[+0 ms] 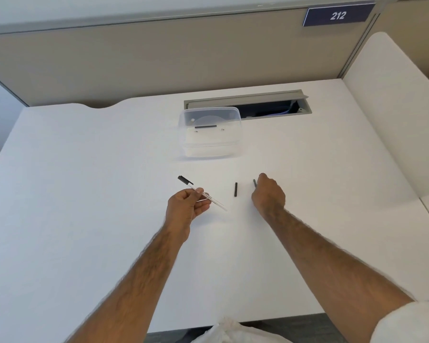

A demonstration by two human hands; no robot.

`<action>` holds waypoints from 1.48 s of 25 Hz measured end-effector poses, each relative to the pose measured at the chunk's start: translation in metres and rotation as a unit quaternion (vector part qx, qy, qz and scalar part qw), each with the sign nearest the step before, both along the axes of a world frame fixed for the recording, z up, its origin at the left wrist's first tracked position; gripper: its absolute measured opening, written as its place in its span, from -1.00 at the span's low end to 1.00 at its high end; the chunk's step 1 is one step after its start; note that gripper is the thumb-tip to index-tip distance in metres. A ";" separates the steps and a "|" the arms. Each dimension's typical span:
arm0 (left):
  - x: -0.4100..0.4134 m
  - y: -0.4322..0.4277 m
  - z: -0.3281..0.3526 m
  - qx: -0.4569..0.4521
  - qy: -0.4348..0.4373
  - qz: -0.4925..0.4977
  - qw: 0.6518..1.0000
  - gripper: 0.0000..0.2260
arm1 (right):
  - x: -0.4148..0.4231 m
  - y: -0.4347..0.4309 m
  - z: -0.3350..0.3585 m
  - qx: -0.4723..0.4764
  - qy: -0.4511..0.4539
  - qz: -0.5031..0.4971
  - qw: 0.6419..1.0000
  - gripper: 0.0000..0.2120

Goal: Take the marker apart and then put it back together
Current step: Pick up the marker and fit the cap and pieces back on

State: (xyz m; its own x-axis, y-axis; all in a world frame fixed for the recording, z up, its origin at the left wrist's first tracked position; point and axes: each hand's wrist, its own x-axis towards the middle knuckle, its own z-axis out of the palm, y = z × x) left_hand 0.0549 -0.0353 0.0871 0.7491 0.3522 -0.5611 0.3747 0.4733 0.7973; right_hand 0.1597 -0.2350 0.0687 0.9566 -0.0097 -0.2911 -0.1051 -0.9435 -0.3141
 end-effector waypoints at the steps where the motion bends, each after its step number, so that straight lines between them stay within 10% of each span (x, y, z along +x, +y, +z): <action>1: 0.001 -0.003 0.001 0.001 0.000 0.003 1.000 -0.88 | -0.001 0.000 0.000 0.001 0.000 0.003 1.000 -0.80; 10: 0.008 -0.010 0.018 -0.048 -0.042 0.040 0.997 -0.89 | 0.004 -0.025 0.016 0.211 0.004 -0.076 0.974 -0.93; 15: 0.017 -0.011 0.033 -0.112 -0.074 0.074 0.988 -0.91 | -0.018 -0.030 0.050 0.612 0.046 -0.188 0.767 -0.96; 20: 0.026 -0.010 0.041 -0.132 -0.092 0.091 0.983 -0.92 | -0.032 -0.009 0.062 0.733 0.114 -0.177 0.647 -0.94; 37: 0.030 -0.013 0.044 -0.160 -0.105 0.106 0.976 -0.91 | -0.026 0.013 0.064 0.751 0.117 -0.179 0.625 -0.95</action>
State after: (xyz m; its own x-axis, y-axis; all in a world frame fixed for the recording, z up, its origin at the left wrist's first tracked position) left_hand 0.0851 -0.0481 0.1313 0.7888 0.3440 -0.5093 0.0852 0.7595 0.6449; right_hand 0.1335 -0.2219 0.1328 0.9008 0.2411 -0.3612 -0.4342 0.4932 -0.7538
